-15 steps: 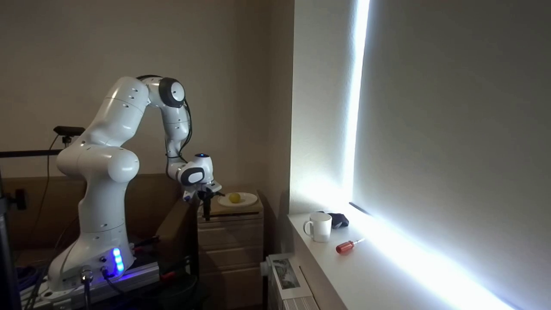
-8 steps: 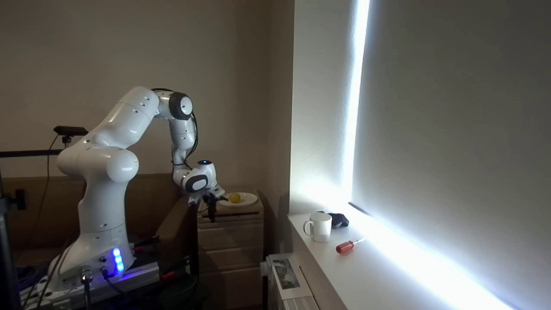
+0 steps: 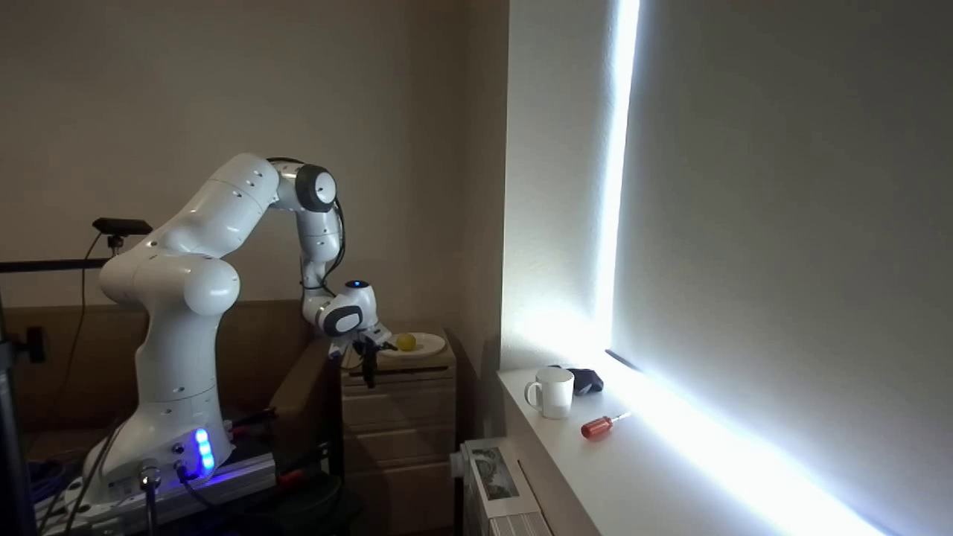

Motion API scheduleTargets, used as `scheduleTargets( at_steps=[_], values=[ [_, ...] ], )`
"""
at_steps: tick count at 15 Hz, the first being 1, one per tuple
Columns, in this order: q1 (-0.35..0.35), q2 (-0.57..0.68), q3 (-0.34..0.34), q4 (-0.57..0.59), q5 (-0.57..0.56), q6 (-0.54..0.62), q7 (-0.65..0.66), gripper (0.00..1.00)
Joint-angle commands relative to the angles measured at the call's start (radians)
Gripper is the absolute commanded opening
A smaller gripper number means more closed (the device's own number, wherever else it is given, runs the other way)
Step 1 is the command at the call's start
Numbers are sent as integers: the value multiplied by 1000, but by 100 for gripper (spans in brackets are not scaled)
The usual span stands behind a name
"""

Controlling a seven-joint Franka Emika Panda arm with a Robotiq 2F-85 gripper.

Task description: Open the top drawer

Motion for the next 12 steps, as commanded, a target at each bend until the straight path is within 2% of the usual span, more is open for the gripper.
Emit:
scheduleTargets(
  at_steps=[1,7,12],
  values=[
    [-5,55,2,53,30,13,6,100],
    [-118,132,104,163,62,-5,4,100],
    [-122,185,111,213,59,-35,-2,100]
  ],
)
